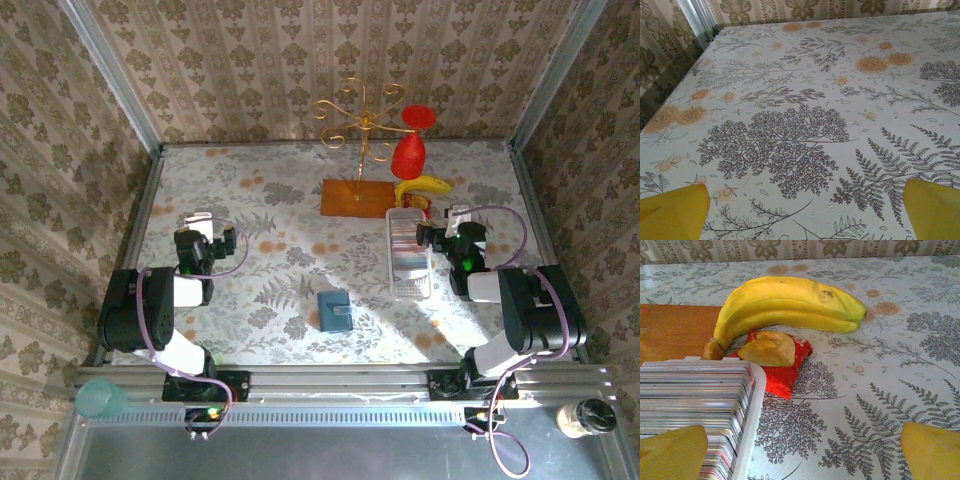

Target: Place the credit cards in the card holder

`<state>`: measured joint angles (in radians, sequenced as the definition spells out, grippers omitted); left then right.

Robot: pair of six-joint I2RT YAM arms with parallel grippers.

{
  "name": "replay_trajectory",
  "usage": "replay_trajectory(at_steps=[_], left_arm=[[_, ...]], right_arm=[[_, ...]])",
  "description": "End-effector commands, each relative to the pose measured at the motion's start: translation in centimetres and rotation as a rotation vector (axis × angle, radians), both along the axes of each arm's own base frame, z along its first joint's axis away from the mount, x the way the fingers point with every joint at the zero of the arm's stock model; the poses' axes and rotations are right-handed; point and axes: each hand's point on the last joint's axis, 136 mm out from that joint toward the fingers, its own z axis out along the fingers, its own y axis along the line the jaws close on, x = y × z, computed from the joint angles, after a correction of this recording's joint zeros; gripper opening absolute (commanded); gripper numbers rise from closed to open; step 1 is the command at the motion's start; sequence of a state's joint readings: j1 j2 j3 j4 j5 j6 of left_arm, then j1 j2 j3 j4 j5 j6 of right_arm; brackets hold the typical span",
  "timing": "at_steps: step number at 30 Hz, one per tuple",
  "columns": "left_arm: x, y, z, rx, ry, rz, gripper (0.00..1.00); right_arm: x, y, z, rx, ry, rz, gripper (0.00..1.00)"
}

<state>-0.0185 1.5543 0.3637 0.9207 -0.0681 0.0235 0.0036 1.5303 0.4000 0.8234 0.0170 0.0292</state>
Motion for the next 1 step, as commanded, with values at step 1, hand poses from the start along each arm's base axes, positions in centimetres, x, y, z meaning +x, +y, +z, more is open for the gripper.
replay_trajectory(at_steps=[1], left_arm=[[0.66, -0.03, 1.03, 0.022, -0.031, -0.002, 1.0]], right_arm=[[0.51, 0.19, 0.95, 0.005, -0.032, 0.015, 1.0]])
